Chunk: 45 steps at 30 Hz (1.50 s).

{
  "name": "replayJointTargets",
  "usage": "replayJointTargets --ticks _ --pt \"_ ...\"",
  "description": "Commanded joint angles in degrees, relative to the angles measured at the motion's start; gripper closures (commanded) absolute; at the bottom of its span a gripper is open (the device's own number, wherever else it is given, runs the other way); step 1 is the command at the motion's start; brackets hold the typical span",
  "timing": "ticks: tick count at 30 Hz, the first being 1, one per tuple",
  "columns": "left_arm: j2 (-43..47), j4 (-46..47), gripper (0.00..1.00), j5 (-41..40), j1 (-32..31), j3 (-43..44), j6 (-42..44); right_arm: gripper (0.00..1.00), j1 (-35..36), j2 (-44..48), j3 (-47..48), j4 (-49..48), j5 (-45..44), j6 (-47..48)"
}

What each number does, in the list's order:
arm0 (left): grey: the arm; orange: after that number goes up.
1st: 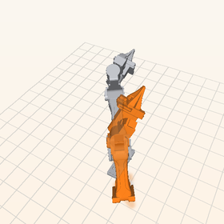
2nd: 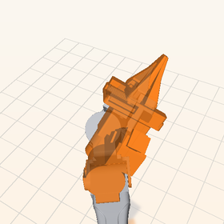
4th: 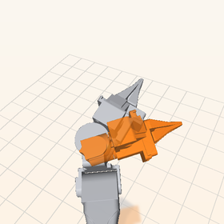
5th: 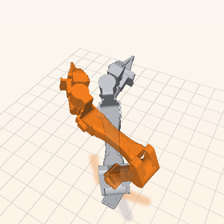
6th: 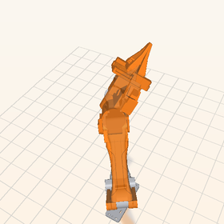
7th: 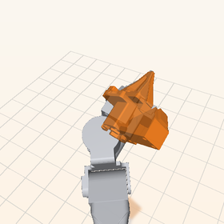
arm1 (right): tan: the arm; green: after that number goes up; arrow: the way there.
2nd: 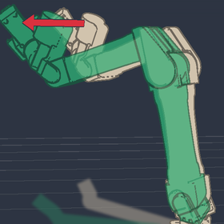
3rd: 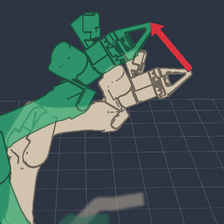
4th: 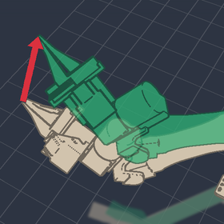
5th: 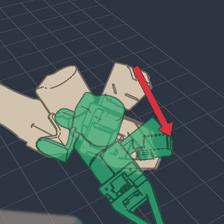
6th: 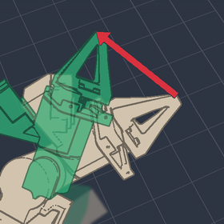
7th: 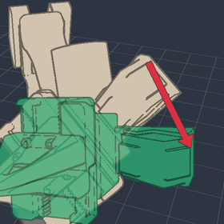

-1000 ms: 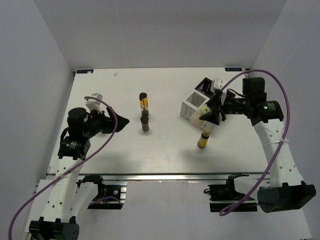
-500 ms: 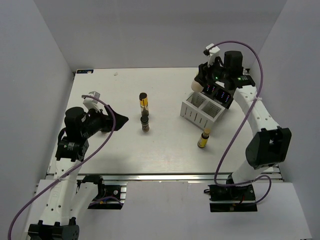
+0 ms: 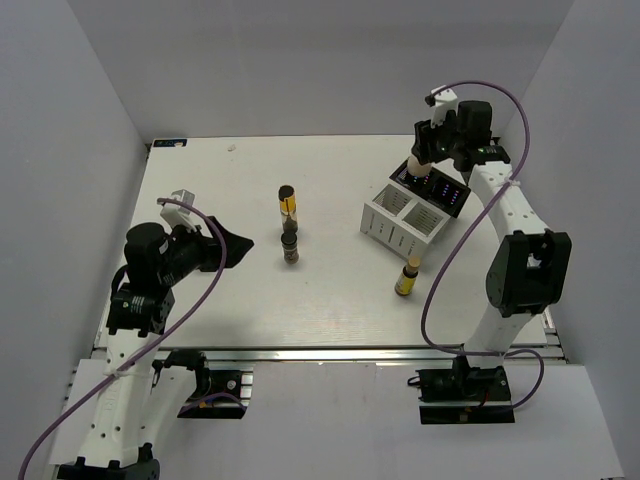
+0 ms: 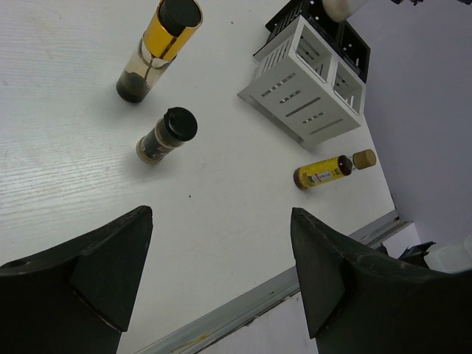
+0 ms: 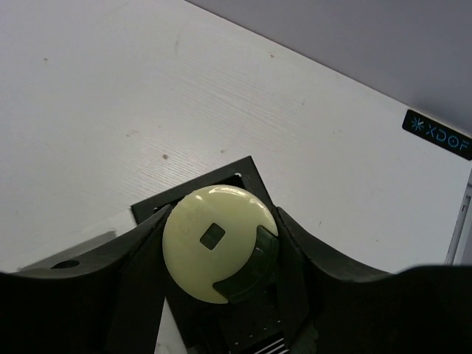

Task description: Organize the condiment bottles

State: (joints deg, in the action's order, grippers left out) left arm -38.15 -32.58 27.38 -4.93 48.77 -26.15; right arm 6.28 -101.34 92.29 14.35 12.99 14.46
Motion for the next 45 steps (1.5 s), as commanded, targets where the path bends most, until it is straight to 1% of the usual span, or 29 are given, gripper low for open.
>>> replayJointTargets --ticks 1,6,9,12,17,20,21,24,26,28,29,32,35,38,39,41,44,45 --pt "0.71 -1.79 0.15 -1.01 0.18 0.53 -0.04 1.00 -1.27 -1.93 3.07 -3.54 0.79 0.75" --pt "0.62 -2.66 0.15 -1.53 0.27 1.06 -0.04 1.00 -1.45 -5.09 5.18 -3.10 2.56 0.57" --pt "0.89 -3.10 0.15 -1.97 0.18 1.15 -0.21 1.00 -1.45 -5.88 4.92 -2.57 3.62 0.40" --pt "1.32 -3.11 0.15 -2.06 0.18 0.88 -0.74 0.94 -1.45 -5.80 3.78 -2.40 4.06 0.57" --pt "1.24 -2.76 0.14 -1.98 0.18 0.62 -1.44 0.90 -1.36 -4.66 0.53 -2.04 5.02 1.54" --pt "0.54 -2.14 0.14 -1.71 0.18 0.71 -1.62 0.82 -1.36 -4.22 -0.88 -2.13 5.20 1.63" --pt "0.27 -2.05 0.14 -1.45 0.18 0.88 -1.62 0.76 -1.36 -4.04 -1.15 -2.13 5.29 1.63" --pt "-0.87 -1.61 0.13 -1.27 0.18 1.50 -1.53 0.71 -1.27 -3.95 -1.85 -2.04 5.55 1.89" --pt "-1.48 -1.09 0.13 -1.01 0.27 1.76 -1.45 0.71 -1.19 -3.87 -2.11 -1.87 5.73 1.98" --pt "-1.84 -0.82 0.13 -1.01 0.18 2.11 -1.45 0.75 -1.01 -3.25 -2.82 -1.96 5.90 2.06" --pt "-1.84 -0.73 0.13 -0.92 0.18 2.11 -1.45 0.79 -0.92 -2.73 -3.25 -1.87 5.99 2.15" --pt "-1.75 -0.56 0.13 -0.83 0.18 1.85 -1.62 0.84 -0.83 -1.59 -3.96 -1.87 6.34 2.15" --pt "-1.40 -0.47 0.13 -0.74 0.18 1.33 -1.80 0.85 -0.83 -0.70 -4.75 -1.96 6.52 1.63" --pt "-1.05 -0.47 0.13 -0.83 0.18 1.06 -1.88 0.84 -0.75 -0.17 -5.37 -2.04 6.61 1.36" --pt "-1.13 -0.38 0.13 -0.83 0.27 0.97 -1.80 0.80 -0.66 -0.17 -5.45 -2.04 6.61 1.27" --pt "-1.13 -0.38 0.13 -0.74 0.18 0.89 -1.80 0.76 -0.75 -0.44 -5.81 -2.22 6.26 1.27" --pt "-1.31 -0.38 0.13 -0.66 0.27 1.06 -1.62 0.65 -0.75 -1.05 -6.42 -2.74 5.82 1.54" --pt "-1.31 -0.38 0.13 -0.74 0.18 1.06 -1.62 0.57 -0.75 -1.23 -6.51 -2.83 5.73 1.62"
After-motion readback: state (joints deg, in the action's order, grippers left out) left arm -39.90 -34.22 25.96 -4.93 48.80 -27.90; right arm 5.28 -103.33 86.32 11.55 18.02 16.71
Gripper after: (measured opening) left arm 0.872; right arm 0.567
